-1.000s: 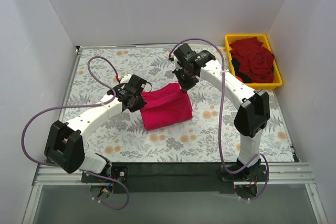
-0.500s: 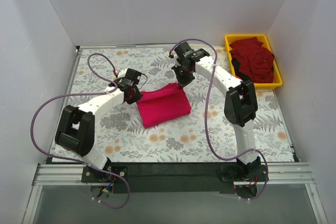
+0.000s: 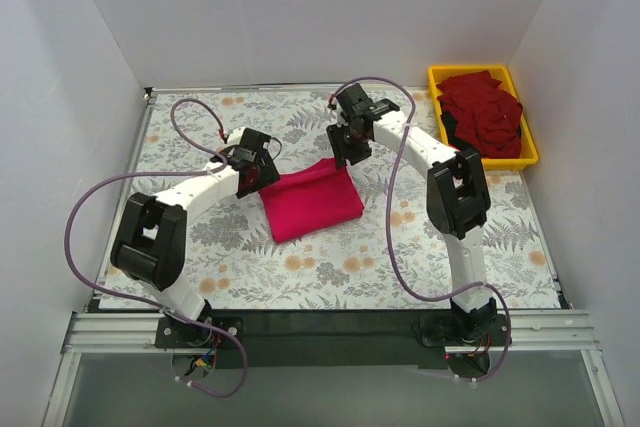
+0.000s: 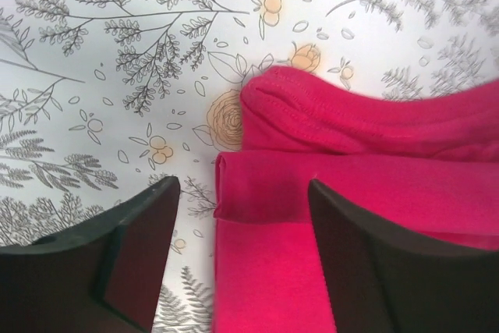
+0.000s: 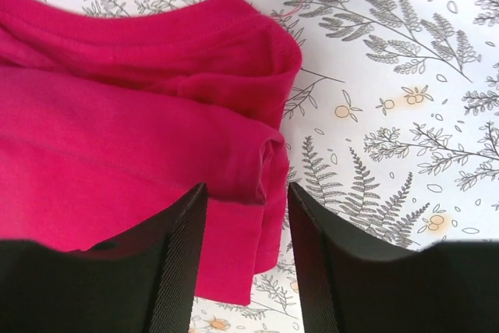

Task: Fold and stack the t-shirts
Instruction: Fold the tshirt

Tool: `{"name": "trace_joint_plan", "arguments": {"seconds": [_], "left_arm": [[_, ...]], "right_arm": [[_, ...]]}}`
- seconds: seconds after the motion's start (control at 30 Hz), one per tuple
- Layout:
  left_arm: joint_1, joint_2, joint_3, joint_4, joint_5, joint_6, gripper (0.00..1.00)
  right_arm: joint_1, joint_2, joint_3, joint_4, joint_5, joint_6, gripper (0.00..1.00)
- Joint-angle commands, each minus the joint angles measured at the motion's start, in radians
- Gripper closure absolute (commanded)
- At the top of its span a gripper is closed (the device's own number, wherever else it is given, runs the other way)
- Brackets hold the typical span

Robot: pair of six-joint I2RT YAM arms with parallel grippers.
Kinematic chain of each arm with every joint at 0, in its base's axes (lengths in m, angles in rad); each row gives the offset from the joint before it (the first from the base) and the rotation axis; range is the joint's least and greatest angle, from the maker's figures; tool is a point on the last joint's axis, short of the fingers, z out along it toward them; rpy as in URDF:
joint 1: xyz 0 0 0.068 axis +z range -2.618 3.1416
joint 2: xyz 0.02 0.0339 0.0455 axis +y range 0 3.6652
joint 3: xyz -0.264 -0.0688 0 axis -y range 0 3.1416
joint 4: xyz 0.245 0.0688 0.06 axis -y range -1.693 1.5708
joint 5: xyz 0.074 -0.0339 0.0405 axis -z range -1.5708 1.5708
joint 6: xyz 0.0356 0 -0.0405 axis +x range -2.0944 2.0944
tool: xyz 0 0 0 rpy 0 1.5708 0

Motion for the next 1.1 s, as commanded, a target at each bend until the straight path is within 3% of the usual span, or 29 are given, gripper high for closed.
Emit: {"name": "trace_joint_plan", "arguments": {"seconds": [0.0, 0.03, 0.13, 0.2, 0.27, 0.3, 0.37, 0.57, 0.87, 0.93, 1.07], "left_arm": [[0.006, -0.098, 0.034, 0.025, -0.050, 0.015, 0.36], [0.004, -0.114, 0.032, 0.026, -0.040, 0.024, 0.29], [-0.011, -0.167, 0.023, 0.023, -0.014, 0.072, 0.28], [-0.031, -0.195, -0.003, 0.023, 0.020, 0.083, 0.32], [-0.043, -0.200, -0.031, 0.026, 0.072, 0.081, 0.37], [-0.048, -0.195, -0.042, 0.029, 0.082, 0.081, 0.45], [-0.049, -0.175, -0.052, 0.049, 0.105, 0.093, 0.47], [-0.049, -0.001, 0.041, 0.115, 0.074, 0.150, 0.50], [-0.010, 0.256, 0.205, 0.146, 0.036, 0.153, 0.53], [-0.005, 0.268, 0.231, 0.137, 0.078, 0.159, 0.49], [-0.011, 0.181, 0.239, 0.135, 0.143, 0.158, 0.31]], "right_arm": [[-0.008, -0.148, -0.052, 0.117, 0.022, 0.023, 0.54], [-0.008, -0.174, -0.112, 0.144, 0.012, 0.020, 0.53], [-0.005, -0.291, -0.238, 0.292, -0.082, 0.012, 0.54], [-0.005, -0.345, -0.342, 0.378, -0.151, 0.012, 0.55], [-0.005, -0.356, -0.378, 0.400, -0.183, 0.013, 0.58], [-0.005, -0.351, -0.381, 0.414, -0.217, 0.015, 0.59], [-0.005, -0.334, -0.385, 0.425, -0.240, 0.016, 0.60], [-0.010, -0.276, -0.433, 0.524, -0.366, 0.050, 0.63], [-0.097, -0.293, -0.775, 0.822, -0.479, 0.199, 0.66], [-0.113, -0.293, -0.810, 0.843, -0.489, 0.204, 0.67], [-0.117, -0.363, -0.838, 0.850, -0.512, 0.211, 0.67]]}}
